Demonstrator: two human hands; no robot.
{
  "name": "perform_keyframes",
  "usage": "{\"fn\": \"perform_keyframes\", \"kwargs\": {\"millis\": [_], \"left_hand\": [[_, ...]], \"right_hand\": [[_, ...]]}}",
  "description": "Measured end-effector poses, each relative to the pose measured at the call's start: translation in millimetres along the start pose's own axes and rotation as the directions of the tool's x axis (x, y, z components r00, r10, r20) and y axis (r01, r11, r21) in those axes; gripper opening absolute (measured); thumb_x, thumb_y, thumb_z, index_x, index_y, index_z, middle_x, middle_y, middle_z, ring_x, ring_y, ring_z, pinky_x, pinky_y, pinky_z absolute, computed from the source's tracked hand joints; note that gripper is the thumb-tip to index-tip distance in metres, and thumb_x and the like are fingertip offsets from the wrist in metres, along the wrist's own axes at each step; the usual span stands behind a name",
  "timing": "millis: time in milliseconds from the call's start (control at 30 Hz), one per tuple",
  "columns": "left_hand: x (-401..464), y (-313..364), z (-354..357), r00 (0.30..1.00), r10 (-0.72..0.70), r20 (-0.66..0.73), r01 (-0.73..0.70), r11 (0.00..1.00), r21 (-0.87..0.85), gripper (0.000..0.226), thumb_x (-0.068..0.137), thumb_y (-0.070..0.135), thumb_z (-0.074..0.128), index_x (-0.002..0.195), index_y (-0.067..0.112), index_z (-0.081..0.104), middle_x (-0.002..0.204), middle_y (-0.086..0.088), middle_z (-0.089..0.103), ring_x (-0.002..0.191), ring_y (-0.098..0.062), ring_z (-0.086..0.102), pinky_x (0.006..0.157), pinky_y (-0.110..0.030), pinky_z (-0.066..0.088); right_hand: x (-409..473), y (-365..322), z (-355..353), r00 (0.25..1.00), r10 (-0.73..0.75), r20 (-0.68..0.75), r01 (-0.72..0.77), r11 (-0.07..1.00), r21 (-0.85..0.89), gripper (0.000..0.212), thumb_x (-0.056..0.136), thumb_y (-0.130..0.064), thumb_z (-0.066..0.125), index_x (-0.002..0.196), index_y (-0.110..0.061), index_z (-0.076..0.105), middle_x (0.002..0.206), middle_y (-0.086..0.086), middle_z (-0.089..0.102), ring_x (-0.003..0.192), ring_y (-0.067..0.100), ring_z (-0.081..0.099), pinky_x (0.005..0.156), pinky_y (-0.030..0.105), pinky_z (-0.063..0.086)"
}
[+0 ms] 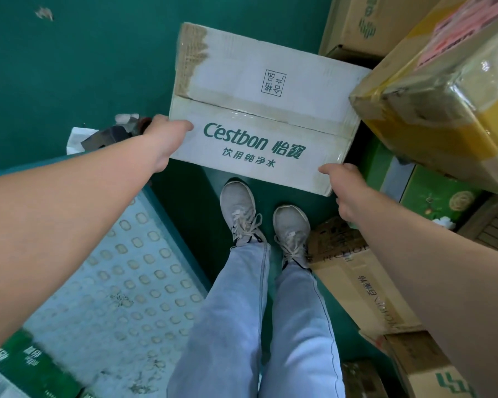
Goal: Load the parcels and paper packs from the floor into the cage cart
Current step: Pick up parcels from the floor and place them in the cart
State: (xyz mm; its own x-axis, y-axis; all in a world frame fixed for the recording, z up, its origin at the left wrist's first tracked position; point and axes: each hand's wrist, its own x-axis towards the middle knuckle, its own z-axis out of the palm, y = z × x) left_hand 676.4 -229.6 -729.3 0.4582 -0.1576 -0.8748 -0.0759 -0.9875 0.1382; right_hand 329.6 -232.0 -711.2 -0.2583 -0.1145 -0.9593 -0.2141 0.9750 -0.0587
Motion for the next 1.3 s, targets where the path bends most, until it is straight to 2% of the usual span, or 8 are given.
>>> {"fn": "perform_keyframes", "kwargs": {"millis": [133, 233, 267, 333, 633, 933, 1133, 1300], "left_hand": [[-49, 3, -6, 0.996, 0.062, -0.063, -0.063, 0.998, -0.003, 0.040, 0.092, 0.037, 0.066, 0.120, 0.022, 0.041, 0.121, -0.001, 0.060, 0.105, -0.020, 0.061, 0.092, -0.037, 0.053], [-83, -1, -16, 0.989, 0.102, -0.103, -0.099, 0.995, 0.032, 0.036, 0.095, 0.039, 0.063, 0.118, 0.023, 0.039, 0.115, -0.002, 0.058, 0.094, -0.019, 0.057, 0.071, -0.031, 0.046], [-98, -1, -22, 0.987, 0.118, -0.110, -0.112, 0.992, 0.061, 0.038, 0.095, 0.040, 0.063, 0.120, 0.022, 0.041, 0.112, -0.001, 0.058, 0.089, -0.018, 0.056, 0.066, -0.030, 0.043], [-121, -2, -34, 0.986, 0.122, -0.111, -0.112, 0.989, 0.094, 0.047, 0.090, 0.046, 0.064, 0.124, 0.016, 0.052, 0.111, -0.002, 0.063, 0.088, -0.019, 0.061, 0.064, -0.029, 0.045], [-251, -21, -82, 0.986, 0.086, -0.144, -0.079, 0.995, 0.057, 0.042, 0.094, 0.043, 0.062, 0.125, 0.014, 0.055, 0.113, -0.005, 0.065, 0.097, -0.027, 0.064, 0.071, -0.032, 0.047], [-424, -58, -157, 0.974, 0.082, -0.210, -0.105, 0.989, -0.100, 0.045, 0.094, 0.039, 0.061, 0.131, 0.017, 0.051, 0.116, -0.003, 0.064, 0.099, -0.025, 0.062, 0.079, -0.035, 0.051], [-518, -109, -210, 0.964, 0.010, -0.264, -0.071, 0.972, -0.223, 0.044, 0.096, 0.040, 0.060, 0.131, 0.014, 0.052, 0.114, -0.005, 0.061, 0.078, -0.014, 0.053, 0.059, -0.030, 0.034], [-571, -174, -246, 0.965, -0.081, -0.249, -0.030, 0.910, -0.413, 0.049, 0.094, 0.040, 0.061, 0.132, 0.012, 0.052, 0.118, -0.008, 0.062, 0.087, -0.021, 0.057, 0.059, -0.031, 0.036]], "right_hand": [[-24, 6, -10, 0.999, -0.024, -0.029, 0.025, 0.999, 0.040, 0.049, 0.100, -0.025, 0.061, 0.143, -0.023, 0.039, 0.127, -0.001, 0.057, 0.091, 0.009, 0.054, 0.063, 0.025, 0.035], [-56, 5, -27, 0.999, -0.029, -0.025, 0.030, 0.999, 0.026, 0.060, 0.098, -0.045, 0.063, 0.149, -0.028, 0.036, 0.136, -0.008, 0.052, 0.114, 0.015, 0.054, 0.096, 0.034, 0.047], [-67, 5, -34, 1.000, -0.016, -0.024, 0.017, 1.000, 0.012, 0.066, 0.097, -0.053, 0.062, 0.152, -0.029, 0.033, 0.138, -0.008, 0.048, 0.123, 0.018, 0.049, 0.108, 0.039, 0.042], [-90, 6, -47, 0.999, -0.005, -0.037, 0.005, 1.000, -0.023, 0.072, 0.094, -0.063, 0.060, 0.152, -0.029, 0.033, 0.141, -0.005, 0.046, 0.131, 0.024, 0.046, 0.115, 0.047, 0.037], [-223, 39, -97, 0.996, -0.092, 0.011, 0.093, 0.993, -0.066, 0.082, 0.088, -0.064, 0.065, 0.153, -0.027, 0.034, 0.141, 0.004, 0.056, 0.124, 0.032, 0.058, 0.109, 0.057, 0.046], [-397, 55, -141, 0.979, -0.182, 0.096, 0.190, 0.978, -0.086, 0.067, 0.096, -0.053, 0.063, 0.149, -0.023, 0.034, 0.129, 0.002, 0.062, 0.112, 0.027, 0.065, 0.103, 0.052, 0.053], [-497, 47, -137, 0.946, -0.304, 0.111, 0.319, 0.933, -0.168, 0.066, 0.095, -0.052, 0.065, 0.145, -0.023, 0.034, 0.127, 0.005, 0.058, 0.106, 0.023, 0.063, 0.092, 0.044, 0.053], [-562, 40, -104, 0.913, -0.387, 0.132, 0.409, 0.856, -0.318, 0.069, 0.092, -0.059, 0.064, 0.138, -0.020, 0.033, 0.126, 0.008, 0.053, 0.109, 0.028, 0.057, 0.095, 0.049, 0.052]]}}
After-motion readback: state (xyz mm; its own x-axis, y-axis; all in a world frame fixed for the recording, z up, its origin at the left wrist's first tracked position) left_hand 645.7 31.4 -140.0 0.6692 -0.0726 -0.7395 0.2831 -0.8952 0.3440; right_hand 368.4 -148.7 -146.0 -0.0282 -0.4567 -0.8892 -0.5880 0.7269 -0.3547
